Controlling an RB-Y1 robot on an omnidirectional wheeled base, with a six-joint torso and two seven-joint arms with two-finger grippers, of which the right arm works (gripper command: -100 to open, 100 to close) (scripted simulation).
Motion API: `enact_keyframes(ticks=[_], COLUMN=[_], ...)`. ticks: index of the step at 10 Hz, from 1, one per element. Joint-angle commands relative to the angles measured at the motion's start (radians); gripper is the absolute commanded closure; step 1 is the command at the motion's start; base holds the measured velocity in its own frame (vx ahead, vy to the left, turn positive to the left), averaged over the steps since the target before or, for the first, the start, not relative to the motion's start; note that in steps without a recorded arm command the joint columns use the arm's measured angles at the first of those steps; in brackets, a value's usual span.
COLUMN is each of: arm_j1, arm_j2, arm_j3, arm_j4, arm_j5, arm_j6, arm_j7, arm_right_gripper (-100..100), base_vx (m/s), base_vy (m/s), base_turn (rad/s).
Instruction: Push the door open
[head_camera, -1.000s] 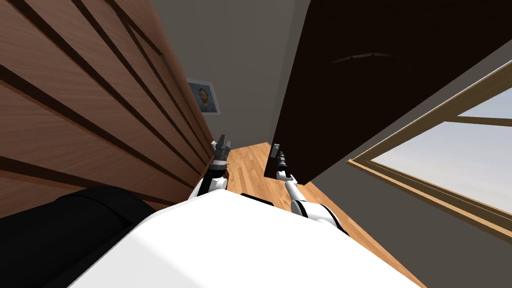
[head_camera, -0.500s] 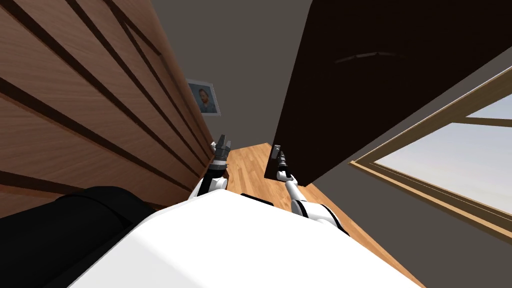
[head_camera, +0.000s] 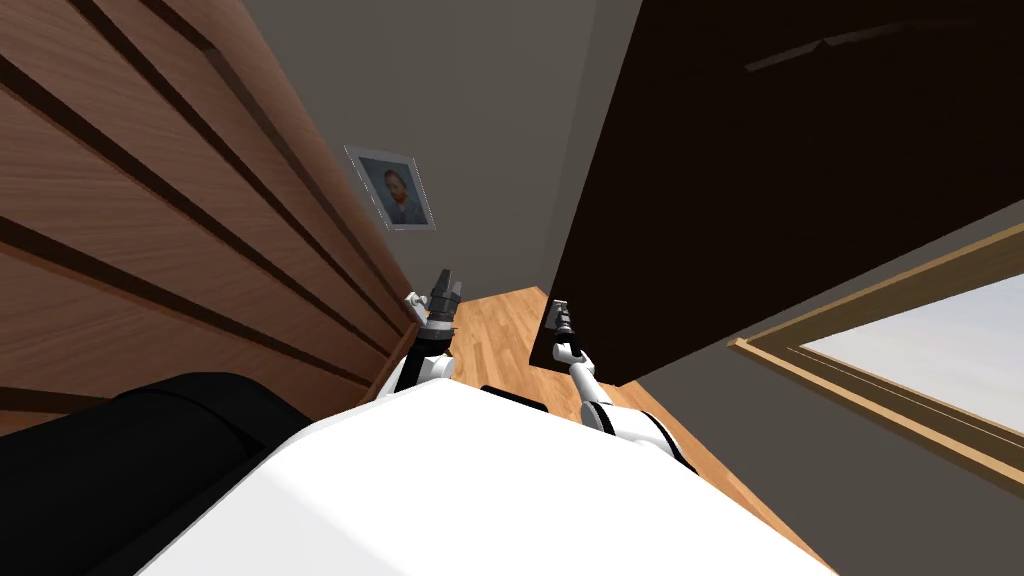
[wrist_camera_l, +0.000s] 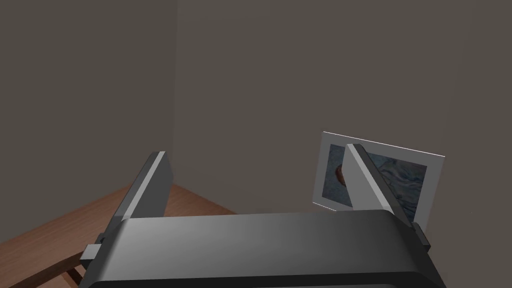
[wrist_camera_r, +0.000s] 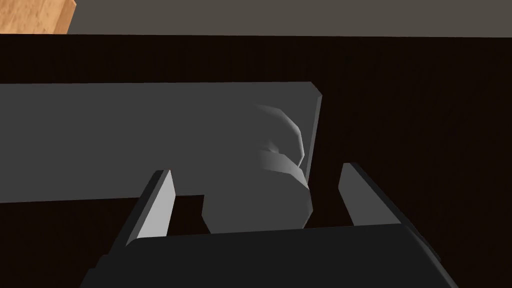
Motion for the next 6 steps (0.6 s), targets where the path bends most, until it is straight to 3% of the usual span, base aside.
enact_keyframes(ticks=[1,2,6], arm_j1=[0.0,0.0,0.0], arm_j2=[0.0,0.0,0.0], arm_j3=[0.0,0.0,0.0], arm_j4=[0.0,0.0,0.0], arm_j5=[0.0,0.0,0.0], arm_j6=[0.0,0.0,0.0], arm_j7=[0.0,0.0,0.0], arm_right_gripper=[-100,100,100], base_vx=[0.102,-0.01,-0.027], base_vy=[0.007,-0.001,-0.002], base_turn=[0.007,-0.009,0.001])
